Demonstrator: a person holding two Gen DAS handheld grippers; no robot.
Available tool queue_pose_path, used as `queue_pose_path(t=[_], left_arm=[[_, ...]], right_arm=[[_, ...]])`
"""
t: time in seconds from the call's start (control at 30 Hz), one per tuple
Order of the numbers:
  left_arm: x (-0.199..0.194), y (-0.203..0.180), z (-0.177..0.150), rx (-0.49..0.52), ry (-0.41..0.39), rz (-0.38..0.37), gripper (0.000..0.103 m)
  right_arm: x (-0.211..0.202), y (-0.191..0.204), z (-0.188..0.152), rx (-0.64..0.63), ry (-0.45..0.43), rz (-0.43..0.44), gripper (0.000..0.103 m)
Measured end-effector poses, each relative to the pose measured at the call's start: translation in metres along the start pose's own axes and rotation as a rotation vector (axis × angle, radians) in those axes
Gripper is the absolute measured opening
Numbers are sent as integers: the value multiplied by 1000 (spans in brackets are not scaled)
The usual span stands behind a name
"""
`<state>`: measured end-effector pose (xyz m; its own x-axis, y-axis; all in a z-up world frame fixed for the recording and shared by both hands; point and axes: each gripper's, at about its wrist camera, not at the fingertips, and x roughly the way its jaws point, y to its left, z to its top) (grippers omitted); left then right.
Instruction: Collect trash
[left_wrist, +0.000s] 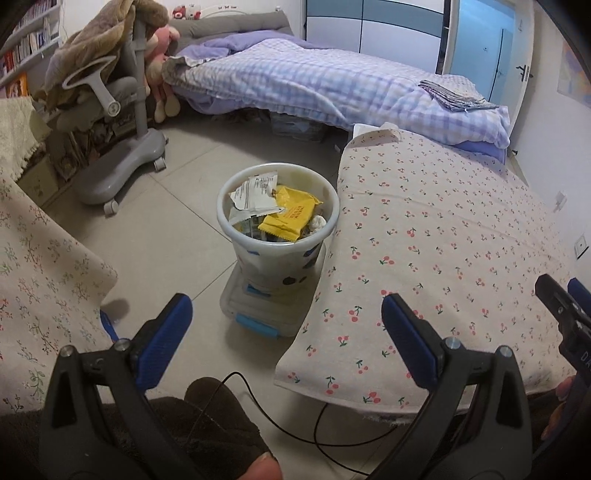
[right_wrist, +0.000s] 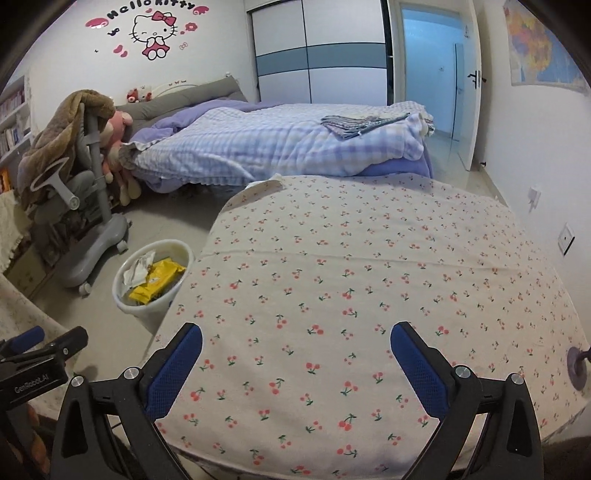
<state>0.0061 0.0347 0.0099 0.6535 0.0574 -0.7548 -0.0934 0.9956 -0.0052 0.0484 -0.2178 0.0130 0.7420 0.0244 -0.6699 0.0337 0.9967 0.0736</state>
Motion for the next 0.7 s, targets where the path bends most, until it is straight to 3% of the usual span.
queue_pose_path(t=[0.13,0.7], left_arm=[[1,-3,-2,13,-3,1,102],[-2,-5,-5,17,-3,-24,102]], right_arm=[[-2,-5,-3,13,-27,-29,103],[0,-6,-10,23,7,-13,103]])
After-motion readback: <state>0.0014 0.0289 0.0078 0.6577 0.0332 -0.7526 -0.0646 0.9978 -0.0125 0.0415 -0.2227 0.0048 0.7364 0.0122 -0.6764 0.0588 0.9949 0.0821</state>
